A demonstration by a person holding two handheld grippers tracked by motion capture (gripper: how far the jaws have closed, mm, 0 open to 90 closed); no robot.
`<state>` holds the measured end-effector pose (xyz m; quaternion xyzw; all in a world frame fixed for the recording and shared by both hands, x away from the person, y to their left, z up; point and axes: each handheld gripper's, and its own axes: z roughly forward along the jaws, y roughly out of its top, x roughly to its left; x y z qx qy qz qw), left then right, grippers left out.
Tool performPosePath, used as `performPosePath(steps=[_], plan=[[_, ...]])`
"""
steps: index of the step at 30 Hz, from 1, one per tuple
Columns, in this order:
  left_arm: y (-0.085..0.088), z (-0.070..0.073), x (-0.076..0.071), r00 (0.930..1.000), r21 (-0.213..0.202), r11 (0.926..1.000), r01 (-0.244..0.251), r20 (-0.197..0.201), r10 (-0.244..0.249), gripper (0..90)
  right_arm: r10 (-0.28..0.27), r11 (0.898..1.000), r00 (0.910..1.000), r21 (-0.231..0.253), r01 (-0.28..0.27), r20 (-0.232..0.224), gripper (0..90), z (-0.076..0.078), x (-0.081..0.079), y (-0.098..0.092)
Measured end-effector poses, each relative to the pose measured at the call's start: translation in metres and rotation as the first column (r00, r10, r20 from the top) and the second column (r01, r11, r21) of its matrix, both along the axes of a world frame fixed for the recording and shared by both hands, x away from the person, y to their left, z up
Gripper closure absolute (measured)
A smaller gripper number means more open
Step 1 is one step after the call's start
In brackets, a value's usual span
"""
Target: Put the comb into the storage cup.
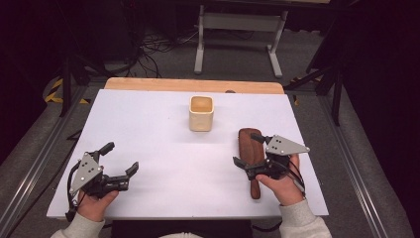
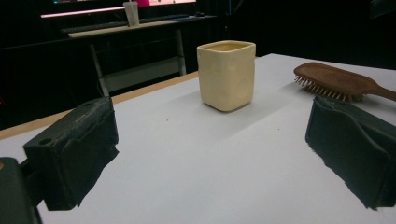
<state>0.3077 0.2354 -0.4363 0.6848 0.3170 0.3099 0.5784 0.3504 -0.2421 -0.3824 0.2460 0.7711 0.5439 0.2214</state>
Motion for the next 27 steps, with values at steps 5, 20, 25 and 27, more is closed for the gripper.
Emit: performPosePath(steps=[5, 20, 25, 27], plan=[[0.001, 0.000, 0.000, 1.0000, -0.007, 1.0000, -0.003, -0.004, 0.003, 3.5, 0.024, 0.998, 0.9993, -0.056, -0.026, -0.027, 11.8, 0.003, 0.002, 0.003], [0.003, 0.000, 0.000, 0.9999, -0.006, 1.0000, -0.007, -0.010, 0.007, 3.5, 0.094, 0.942, 0.9719, -0.296, -0.157, -0.216, 18.8, 0.001, 0.014, 0.013], [0.003, 0.000, 0.000, 0.9999, 0.001, 1.0000, -0.005, -0.011, 0.005, 3.7, 0.117, 0.902, 0.9545, -0.373, -0.218, -0.274, 35.3, 0.000, 0.017, 0.011], [0.003, -0.001, 0.000, 0.9999, -0.001, 1.0000, -0.004, -0.012, 0.004, 3.7, 0.118, 0.886, 0.9469, -0.399, -0.236, -0.299, 40.3, -0.001, 0.017, 0.011]])
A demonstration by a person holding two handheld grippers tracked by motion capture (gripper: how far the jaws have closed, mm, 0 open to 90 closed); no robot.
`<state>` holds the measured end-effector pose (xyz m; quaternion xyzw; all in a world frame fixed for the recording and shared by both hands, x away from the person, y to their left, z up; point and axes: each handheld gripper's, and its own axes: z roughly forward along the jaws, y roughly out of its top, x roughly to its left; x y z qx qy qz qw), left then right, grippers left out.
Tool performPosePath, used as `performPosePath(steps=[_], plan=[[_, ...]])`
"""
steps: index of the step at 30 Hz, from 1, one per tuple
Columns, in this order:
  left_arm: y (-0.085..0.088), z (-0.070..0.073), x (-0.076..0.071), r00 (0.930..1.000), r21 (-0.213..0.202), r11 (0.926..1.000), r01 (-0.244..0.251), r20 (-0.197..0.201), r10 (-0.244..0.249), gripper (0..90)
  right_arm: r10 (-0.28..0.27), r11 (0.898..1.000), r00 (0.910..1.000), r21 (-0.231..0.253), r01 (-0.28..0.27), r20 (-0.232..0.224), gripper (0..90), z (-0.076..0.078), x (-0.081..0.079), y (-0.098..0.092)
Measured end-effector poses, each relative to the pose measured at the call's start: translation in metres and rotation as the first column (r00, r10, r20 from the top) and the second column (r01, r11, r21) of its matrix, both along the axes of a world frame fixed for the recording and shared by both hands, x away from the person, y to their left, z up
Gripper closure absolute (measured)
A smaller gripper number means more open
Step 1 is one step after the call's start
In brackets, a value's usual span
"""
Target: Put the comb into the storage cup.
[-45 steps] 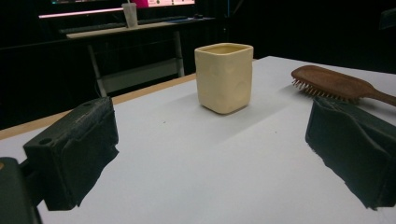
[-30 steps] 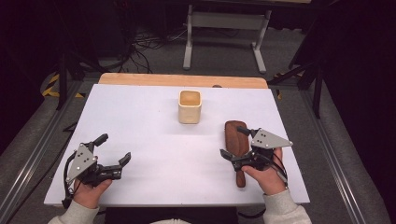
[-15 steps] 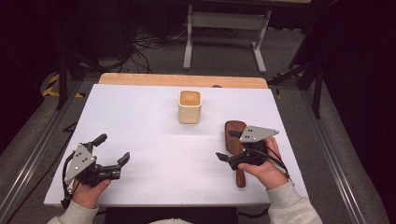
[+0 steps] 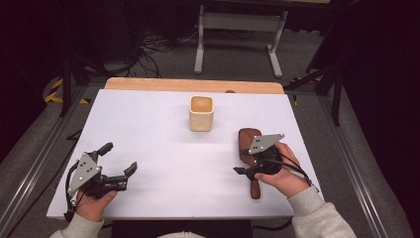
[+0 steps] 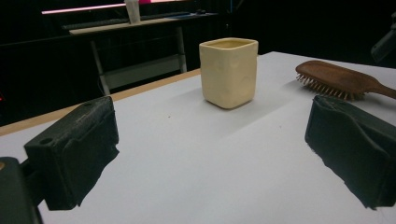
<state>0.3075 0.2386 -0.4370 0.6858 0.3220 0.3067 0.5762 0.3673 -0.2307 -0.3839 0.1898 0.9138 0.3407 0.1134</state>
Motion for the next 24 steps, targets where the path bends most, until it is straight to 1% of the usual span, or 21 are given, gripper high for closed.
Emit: performPosePath(steps=[1, 2, 3, 5, 6, 7, 8, 10, 11, 12, 13, 14, 18, 21, 24], plan=[[0.000, 0.000, 0.000, 1.0000, 0.003, 1.0000, 0.000, -0.001, 0.000, 3.7, 0.010, 1.000, 0.9999, -0.016, -0.010, -0.012, 43.6, 0.000, 0.000, 0.000], [0.000, 0.000, 0.000, 1.0000, 0.003, 1.0000, -0.001, -0.001, 0.001, 3.7, 0.026, 0.999, 0.9994, -0.044, -0.027, -0.025, 48.9, -0.001, 0.001, 0.000], [0.000, 0.000, 0.000, 1.0000, 0.006, 1.0000, 0.000, 0.000, 0.000, 3.8, 0.033, 0.998, 0.9990, -0.058, -0.034, -0.031, 51.3, -0.002, 0.001, 0.000], [0.000, 0.000, 0.000, 1.0000, 0.005, 1.0000, 0.002, 0.004, -0.002, 3.8, 0.052, 0.994, 0.9974, -0.095, -0.057, -0.050, 58.5, -0.003, 0.001, 0.001], [0.000, 0.000, 0.000, 1.0000, 0.006, 1.0000, 0.002, 0.004, -0.002, 3.8, 0.059, 0.992, 0.9964, -0.110, -0.065, -0.061, 63.6, -0.003, 0.001, 0.001], [0.000, 0.000, 0.000, 1.0000, 0.005, 1.0000, 0.003, 0.002, -0.003, 3.8, 0.062, 0.990, 0.9957, -0.125, -0.071, -0.068, 66.8, -0.003, 0.001, 0.001], [0.000, 0.000, 0.000, 1.0000, 0.005, 1.0000, 0.003, 0.002, -0.003, 3.9, 0.062, 0.990, 0.9957, -0.125, -0.071, -0.068, 66.8, -0.003, 0.001, 0.001], [0.000, 0.000, 0.000, 1.0000, 0.008, 1.0000, 0.003, 0.003, -0.003, 3.8, 0.068, 0.983, 0.9941, -0.163, -0.082, -0.085, 74.9, -0.003, 0.002, 0.001], [0.000, 0.000, -0.001, 1.0000, 0.008, 1.0000, 0.003, 0.003, -0.003, 3.9, 0.077, 0.978, 0.9915, -0.184, -0.096, -0.105, 82.3, -0.004, 0.003, 0.001], [0.000, 0.000, -0.001, 1.0000, 0.008, 1.0000, 0.002, 0.004, -0.002, 3.9, 0.076, 0.977, 0.9906, -0.192, -0.097, -0.114, 85.8, -0.004, 0.002, 0.001], [0.000, 0.000, -0.001, 1.0000, 0.008, 1.0000, 0.003, 0.004, -0.003, 3.9, 0.080, 0.973, 0.9891, -0.208, -0.104, -0.124, 88.5, -0.005, 0.002, 0.002], [0.000, 0.000, -0.001, 1.0000, 0.009, 1.0000, 0.003, 0.004, -0.003, 3.9, 0.082, 0.969, 0.9882, -0.220, -0.109, -0.129, 89.8, -0.006, 0.002, 0.003], [0.000, 0.000, -0.001, 1.0000, 0.012, 0.9999, 0.002, 0.004, -0.002, 3.9, 0.093, 0.957, 0.9858, -0.259, -0.127, -0.140, 90.0, -0.010, 0.002, 0.005], [0.001, 0.000, -0.001, 1.0000, 0.013, 0.9999, 0.000, 0.005, 0.000, 4.0, 0.092, 0.950, 0.9829, -0.282, -0.134, -0.159, 90.0, -0.013, 0.002, 0.006], [0.001, 0.000, -0.001, 1.0000, 0.015, 0.9999, 0.001, 0.004, -0.001, 4.0, 0.093, 0.940, 0.9788, -0.307, -0.147, -0.182, 90.0, -0.015, 0.002, 0.007]])
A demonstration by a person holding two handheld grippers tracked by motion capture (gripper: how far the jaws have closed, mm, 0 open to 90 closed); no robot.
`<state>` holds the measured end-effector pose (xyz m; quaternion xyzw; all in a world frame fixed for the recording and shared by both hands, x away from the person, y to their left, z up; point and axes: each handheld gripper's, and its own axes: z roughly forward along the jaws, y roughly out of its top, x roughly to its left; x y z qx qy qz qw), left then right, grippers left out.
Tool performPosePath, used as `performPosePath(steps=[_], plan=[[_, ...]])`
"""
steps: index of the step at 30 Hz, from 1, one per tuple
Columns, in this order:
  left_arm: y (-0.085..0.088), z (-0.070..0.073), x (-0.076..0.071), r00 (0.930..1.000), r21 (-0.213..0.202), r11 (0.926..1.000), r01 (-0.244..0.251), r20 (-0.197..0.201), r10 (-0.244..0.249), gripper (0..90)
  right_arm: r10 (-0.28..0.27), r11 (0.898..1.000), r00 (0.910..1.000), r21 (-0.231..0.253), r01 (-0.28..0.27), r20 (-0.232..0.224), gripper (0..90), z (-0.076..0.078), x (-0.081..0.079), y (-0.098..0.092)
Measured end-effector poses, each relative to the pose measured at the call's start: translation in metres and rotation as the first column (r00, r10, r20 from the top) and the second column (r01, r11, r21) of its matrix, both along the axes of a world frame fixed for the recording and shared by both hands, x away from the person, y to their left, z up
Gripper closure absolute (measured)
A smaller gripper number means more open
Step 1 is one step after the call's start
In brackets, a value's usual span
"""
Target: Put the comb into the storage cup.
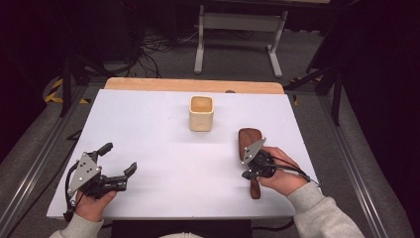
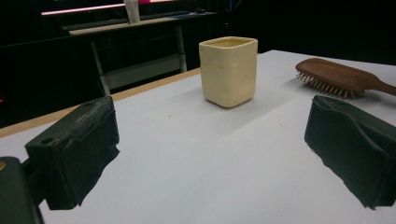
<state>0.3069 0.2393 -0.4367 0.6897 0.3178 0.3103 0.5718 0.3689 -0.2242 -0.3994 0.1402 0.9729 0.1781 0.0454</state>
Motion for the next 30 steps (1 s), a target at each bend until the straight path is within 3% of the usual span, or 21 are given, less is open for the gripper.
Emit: performPosePath(steps=[4, 12, 18, 23, 30], plan=[[-0.001, 0.000, 0.000, 1.0000, -0.002, 1.0000, -0.002, 0.000, 0.002, 4.0, 0.003, 0.999, 0.9991, -0.041, -0.005, -0.043, 90.0, -0.004, -0.002, 0.001], [-0.001, 0.000, 0.000, 1.0000, -0.001, 1.0000, 0.002, 0.001, -0.002, 4.1, 0.003, 0.994, 0.9969, -0.109, -0.012, -0.078, 90.0, -0.008, -0.003, 0.001], [-0.001, 0.000, 0.000, 1.0000, 0.001, 1.0000, 0.003, 0.001, -0.003, 4.1, 0.000, 0.989, 0.9973, -0.149, -0.011, -0.074, 90.0, -0.010, -0.003, -0.004], [-0.002, -0.001, 0.000, 1.0000, 0.003, 1.0000, 0.005, -0.002, -0.005, 4.1, -0.032, 0.986, 0.9970, -0.168, 0.020, -0.070, 90.0, -0.011, -0.003, -0.014], [-0.002, -0.001, 0.000, 1.0000, 0.007, 1.0000, 0.001, -0.001, -0.001, 4.1, -0.068, 0.985, 0.9965, -0.164, 0.059, -0.049, 90.0, -0.011, 0.000, -0.028]])
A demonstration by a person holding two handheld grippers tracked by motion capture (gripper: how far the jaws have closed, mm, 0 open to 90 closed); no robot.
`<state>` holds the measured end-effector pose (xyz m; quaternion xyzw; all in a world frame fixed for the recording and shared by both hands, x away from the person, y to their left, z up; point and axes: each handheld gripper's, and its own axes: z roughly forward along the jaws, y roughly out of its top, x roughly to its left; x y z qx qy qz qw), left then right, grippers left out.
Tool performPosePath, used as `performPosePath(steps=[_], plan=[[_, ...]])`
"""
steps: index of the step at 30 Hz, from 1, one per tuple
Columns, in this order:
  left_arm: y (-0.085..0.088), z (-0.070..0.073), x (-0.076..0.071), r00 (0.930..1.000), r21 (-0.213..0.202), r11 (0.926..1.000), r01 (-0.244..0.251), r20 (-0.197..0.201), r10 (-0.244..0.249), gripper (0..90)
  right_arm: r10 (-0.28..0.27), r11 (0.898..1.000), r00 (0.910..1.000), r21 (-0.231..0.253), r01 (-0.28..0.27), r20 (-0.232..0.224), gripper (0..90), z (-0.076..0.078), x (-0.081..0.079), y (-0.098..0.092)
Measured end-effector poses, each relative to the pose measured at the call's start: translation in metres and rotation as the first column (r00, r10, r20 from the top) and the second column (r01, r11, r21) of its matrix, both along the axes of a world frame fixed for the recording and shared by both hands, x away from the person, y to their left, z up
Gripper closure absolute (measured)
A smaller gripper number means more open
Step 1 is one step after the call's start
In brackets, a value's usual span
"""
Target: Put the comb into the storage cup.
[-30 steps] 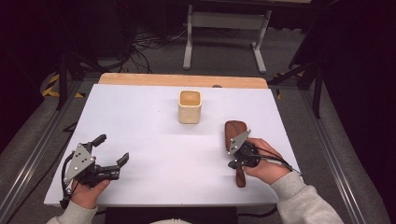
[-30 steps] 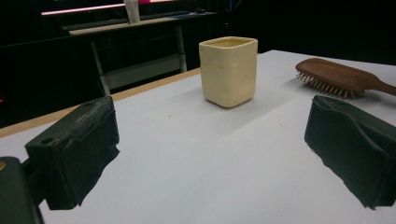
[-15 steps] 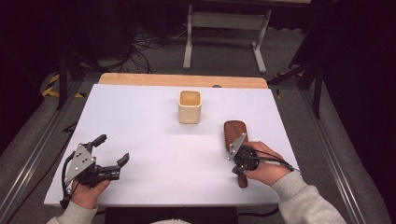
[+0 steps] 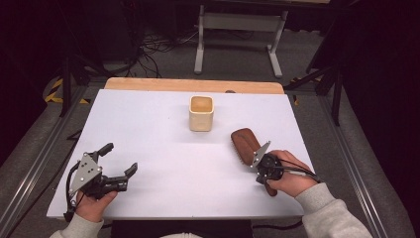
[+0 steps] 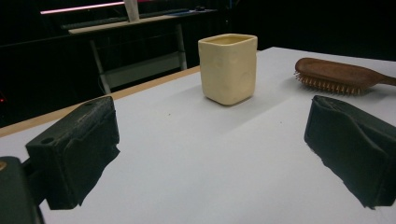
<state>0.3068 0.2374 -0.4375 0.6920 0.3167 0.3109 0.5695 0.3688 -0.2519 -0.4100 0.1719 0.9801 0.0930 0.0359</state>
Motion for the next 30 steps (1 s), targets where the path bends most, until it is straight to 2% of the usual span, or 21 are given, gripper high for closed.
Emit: performPosePath(steps=[8, 9, 13, 14, 15, 17, 18, 19, 20, 21, 22, 24, 27, 29, 30], plan=[[0.000, 0.000, 0.000, 1.0000, 0.002, 1.0000, -0.003, -0.002, 0.003, 4.2, -0.063, 0.998, 0.9980, 0.009, 0.063, 0.002, 90.0, 0.002, 0.002, -0.008], [0.000, 0.000, 0.000, 1.0000, 0.002, 1.0000, -0.003, -0.002, 0.003, 4.1, -0.084, 0.996, 0.9965, 0.040, 0.084, -0.004, 88.7, 0.003, 0.001, -0.009], [0.000, 0.000, 0.000, 1.0000, 0.005, 1.0000, -0.003, -0.002, 0.003, 4.2, -0.104, 0.992, 0.9946, 0.079, 0.103, 0.001, 82.8, 0.006, 0.000, -0.008], [0.000, 0.000, 0.000, 1.0000, 0.002, 1.0000, -0.004, -0.002, 0.004, 4.2, -0.115, 0.990, 0.9934, 0.079, 0.114, 0.003, 78.9, 0.006, -0.001, -0.007], [0.000, 0.000, 0.000, 1.0000, 0.002, 1.0000, -0.004, -0.002, 0.004, 4.2, -0.115, 0.990, 0.9934, 0.079, 0.114, 0.003, 78.9, 0.006, -0.001, -0.007], [0.000, 0.000, 0.000, 1.0000, 0.002, 1.0000, -0.004, -0.002, 0.004, 4.1, -0.142, 0.984, 0.9899, 0.110, 0.141, 0.002, 71.8, 0.008, -0.001, -0.005], [0.000, 0.000, 0.000, 1.0000, 0.003, 1.0000, -0.003, -0.001, 0.003, 4.1, -0.169, 0.977, 0.9856, 0.135, 0.166, 0.009, 56.8, 0.010, -0.001, -0.004], [0.000, 0.000, 0.000, 1.0000, 0.003, 1.0000, -0.003, -0.001, 0.003, 4.1, -0.188, 0.970, 0.9821, 0.154, 0.186, 0.002, 52.9, 0.010, -0.001, -0.004], [0.000, 0.000, 0.000, 1.0000, 0.004, 1.0000, -0.002, -0.001, 0.002, 4.2, -0.226, 0.961, 0.9741, 0.160, 0.225, -0.016, 49.5, 0.010, -0.001, -0.003], [0.000, 0.000, 0.000, 1.0000, 0.004, 1.0000, -0.003, -0.001, 0.003, 4.1, -0.243, 0.957, 0.9698, 0.161, 0.243, -0.021, 45.0, 0.011, -0.001, -0.003], [0.000, 0.000, 0.000, 1.0000, 0.004, 1.0000, -0.003, -0.001, 0.003, 4.2, -0.243, 0.957, 0.9698, 0.161, 0.243, -0.021, 45.0, 0.011, -0.001, -0.003], [0.000, 0.000, 0.000, 1.0000, 0.002, 1.0000, -0.004, -0.001, 0.004, 4.2, -0.313, 0.939, 0.9498, 0.154, 0.309, 0.003, 32.9, 0.012, -0.002, -0.001], [0.000, 0.000, 0.000, 1.0000, 0.002, 1.0000, -0.004, 0.000, 0.004, 4.1, -0.361, 0.921, 0.9325, 0.154, 0.358, -0.009, 26.5, 0.011, -0.001, -0.002], [0.000, 0.000, 0.000, 1.0000, 0.002, 1.0000, -0.005, 0.001, 0.005, 4.1, -0.406, 0.903, 0.9137, 0.145, 0.404, -0.013, 26.3, 0.010, 0.001, -0.003], [0.000, 0.000, 0.000, 1.0000, 0.002, 1.0000, -0.005, 0.001, 0.005, 4.1, -0.406, 0.903, 0.9137, 0.145, 0.404, -0.013, 26.3, 0.010, 0.001, -0.003]])
